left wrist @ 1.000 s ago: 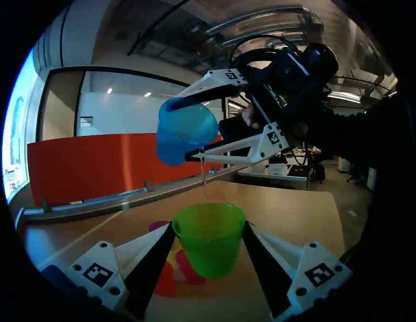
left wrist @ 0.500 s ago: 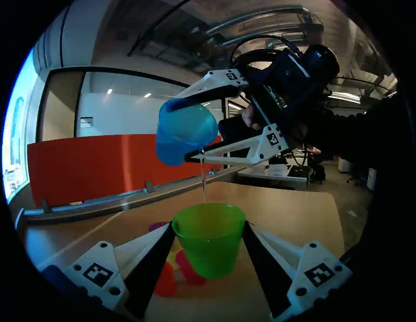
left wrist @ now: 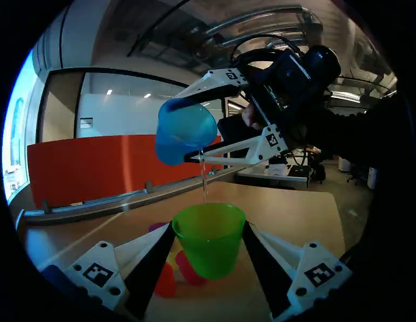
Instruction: Pour water
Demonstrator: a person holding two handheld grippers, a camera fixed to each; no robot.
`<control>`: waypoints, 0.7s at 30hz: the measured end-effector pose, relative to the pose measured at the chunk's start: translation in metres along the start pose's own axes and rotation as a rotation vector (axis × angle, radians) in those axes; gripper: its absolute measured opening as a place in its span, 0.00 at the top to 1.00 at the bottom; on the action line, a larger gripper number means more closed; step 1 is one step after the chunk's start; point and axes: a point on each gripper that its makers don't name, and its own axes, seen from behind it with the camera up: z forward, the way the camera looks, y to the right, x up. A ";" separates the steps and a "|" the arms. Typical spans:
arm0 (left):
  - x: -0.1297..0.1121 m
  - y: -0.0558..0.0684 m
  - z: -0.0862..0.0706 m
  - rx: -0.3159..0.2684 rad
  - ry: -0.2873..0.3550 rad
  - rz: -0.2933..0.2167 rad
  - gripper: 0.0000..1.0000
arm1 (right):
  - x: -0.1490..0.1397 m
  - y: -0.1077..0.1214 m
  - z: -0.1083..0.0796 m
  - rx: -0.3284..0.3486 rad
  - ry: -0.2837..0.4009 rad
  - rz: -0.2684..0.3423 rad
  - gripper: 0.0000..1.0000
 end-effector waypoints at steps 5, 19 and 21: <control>-0.001 0.001 0.000 -0.001 -0.001 0.001 0.12 | 0.001 0.000 -0.001 0.001 -0.002 -0.011 0.09; -0.002 0.001 0.000 0.001 -0.004 0.004 0.12 | 0.002 -0.003 0.000 0.006 0.000 -0.026 0.09; -0.002 0.001 0.000 0.002 -0.004 0.004 0.12 | 0.002 -0.003 0.000 0.006 -0.001 -0.029 0.09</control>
